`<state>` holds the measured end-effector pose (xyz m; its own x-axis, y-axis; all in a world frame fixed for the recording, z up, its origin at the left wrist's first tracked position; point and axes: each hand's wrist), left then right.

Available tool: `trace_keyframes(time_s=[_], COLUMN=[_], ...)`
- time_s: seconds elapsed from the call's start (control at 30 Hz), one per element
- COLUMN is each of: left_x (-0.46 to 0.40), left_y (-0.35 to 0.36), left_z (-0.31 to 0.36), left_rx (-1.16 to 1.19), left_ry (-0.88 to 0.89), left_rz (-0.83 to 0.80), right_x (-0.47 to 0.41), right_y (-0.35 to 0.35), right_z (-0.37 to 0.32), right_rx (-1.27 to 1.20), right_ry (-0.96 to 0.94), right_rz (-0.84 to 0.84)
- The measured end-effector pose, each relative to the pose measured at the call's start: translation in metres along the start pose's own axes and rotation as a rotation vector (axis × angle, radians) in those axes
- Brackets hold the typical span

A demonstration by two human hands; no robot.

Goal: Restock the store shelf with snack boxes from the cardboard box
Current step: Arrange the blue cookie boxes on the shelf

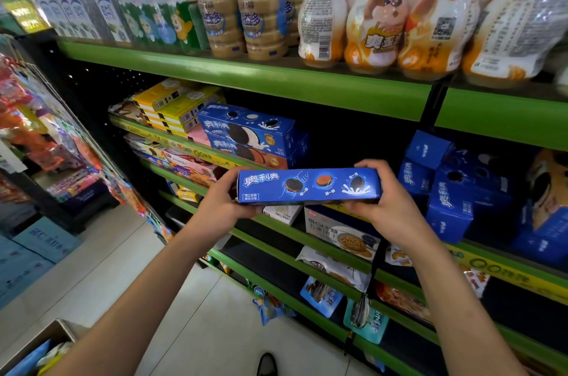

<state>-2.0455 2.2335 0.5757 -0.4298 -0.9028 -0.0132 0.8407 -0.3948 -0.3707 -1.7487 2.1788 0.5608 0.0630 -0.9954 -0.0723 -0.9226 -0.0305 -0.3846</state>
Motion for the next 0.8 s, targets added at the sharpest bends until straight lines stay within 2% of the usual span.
trace_keyframes(time_s=[0.47, 0.67, 0.73, 0.8], left_x=[-0.002, -0.013, -0.023, -0.037], left_y=[-0.005, -0.013, -0.018, -0.021], left_z=[0.007, 0.022, 0.027, 0.030], left_rx=[-0.024, -0.081, -0.209, -0.457], left_ry=[0.066, 0.130, 0.143, 0.179], left_rz=[-0.031, 0.038, 0.085, 0.129], right_x=[0.003, 0.014, 0.020, 0.022], right_y=[0.001, 0.014, 0.017, 0.019], right_z=[0.003, -0.004, -0.004, -0.005], right_rx=[0.009, -0.038, -0.017, 0.019], right_ry=[-0.027, -0.098, -0.108, -0.119], right_rz=[0.036, 0.271, 0.351, 0.416])
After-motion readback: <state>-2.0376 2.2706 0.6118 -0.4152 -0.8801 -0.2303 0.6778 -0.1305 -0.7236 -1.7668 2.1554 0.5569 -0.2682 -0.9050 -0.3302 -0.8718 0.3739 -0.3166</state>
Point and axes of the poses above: each hand's wrist, its own x-axis away from the middle knuckle, its own y-axis out of the palm, z = x × y, and after that the axes turned 10 degrees about -z, right-handed
